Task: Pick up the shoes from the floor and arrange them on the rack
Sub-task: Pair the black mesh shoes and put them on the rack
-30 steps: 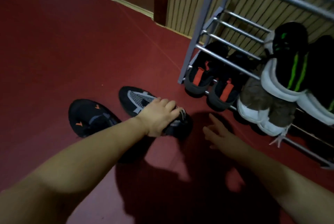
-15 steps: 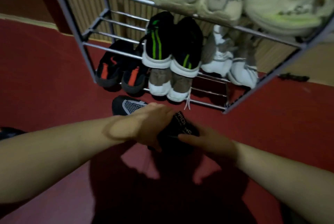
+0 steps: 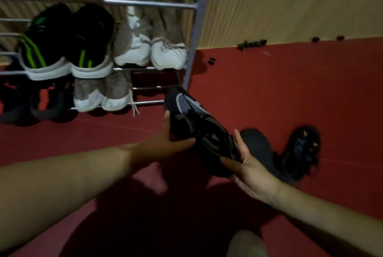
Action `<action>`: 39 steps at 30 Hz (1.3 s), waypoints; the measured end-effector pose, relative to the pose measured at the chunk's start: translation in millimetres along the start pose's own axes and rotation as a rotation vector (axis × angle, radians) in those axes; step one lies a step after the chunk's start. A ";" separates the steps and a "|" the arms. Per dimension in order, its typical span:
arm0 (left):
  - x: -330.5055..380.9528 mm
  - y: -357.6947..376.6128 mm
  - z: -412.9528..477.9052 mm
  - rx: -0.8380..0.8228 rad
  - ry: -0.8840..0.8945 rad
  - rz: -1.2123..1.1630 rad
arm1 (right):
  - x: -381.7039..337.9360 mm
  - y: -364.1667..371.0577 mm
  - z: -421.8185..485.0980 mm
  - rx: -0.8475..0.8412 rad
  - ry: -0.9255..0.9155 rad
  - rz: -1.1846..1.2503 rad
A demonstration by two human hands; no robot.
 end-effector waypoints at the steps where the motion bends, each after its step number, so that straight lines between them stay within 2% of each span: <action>1: -0.4 19.2 9.9 -0.011 -0.030 -0.093 | 6.5 -9.1 -3.6 0.003 -0.004 0.039; 3: 3.0 47.5 26.9 -0.007 -0.038 -0.224 | 21.0 -27.4 -7.5 0.016 -0.001 0.093; 5: 5.6 69.4 39.2 0.001 -0.006 -0.316 | 33.1 -44.8 -11.3 0.057 0.005 0.045; 7: 5.1 80.9 42.4 0.005 0.023 -0.311 | 39.0 -56.3 -14.3 0.082 0.008 -0.105; 13: -8.1 79.9 46.1 0.035 0.052 -0.228 | 37.0 -63.8 -14.4 -0.050 0.097 -0.538; 14: -8.9 79.7 46.1 0.036 0.051 -0.228 | 32.2 -72.1 -12.0 -0.019 0.087 -0.586; 16: -7.7 80.6 47.2 0.033 0.050 -0.233 | 13.4 -101.1 -7.6 0.155 0.006 -0.695; 18: -5.1 82.0 47.7 0.034 0.052 -0.228 | -10.7 -132.9 -6.7 0.370 -0.091 -0.914; 19: -3.1 82.9 47.3 0.032 0.051 -0.219 | -16.0 -144.2 -5.3 0.426 -0.086 -1.050; 24: -5.5 83.5 46.6 0.009 0.036 -0.241 | 15.8 -160.7 16.7 0.366 0.311 -1.548; 28: -11.1 78.6 43.8 0.020 0.025 -0.249 | 19.7 -156.3 31.5 0.439 0.380 -1.722; 30: -14.5 73.9 42.3 0.020 0.026 -0.237 | 14.2 -159.3 33.3 0.476 0.381 -1.671; 32: -17.4 67.8 40.2 0.020 0.018 -0.233 | 4.6 -163.8 31.7 0.492 0.341 -1.487; 34: -19.1 61.1 38.2 0.029 0.012 -0.245 | -1.2 -167.0 28.9 0.456 0.283 -1.084; 36: -19.5 55.5 37.8 0.029 0.014 -0.253 | 0.5 -161.9 27.0 0.335 0.227 -0.632; 38: -20.0 51.1 39.4 0.016 0.011 -0.263 | 9.3 -154.0 25.5 0.235 0.237 -0.314; 39: -20.7 48.9 40.7 0.011 0.010 -0.263 | 15.1 -153.1 25.4 0.223 0.254 -0.233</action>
Point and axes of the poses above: each hand's wrist, its own z-axis towards the middle knuckle, its own y-axis out of the palm, x = y × z, the point moved 9 cm from there along z, towards the middle knuckle, and after that the axes turned 9 degrees about z, right-handed, at the moved point
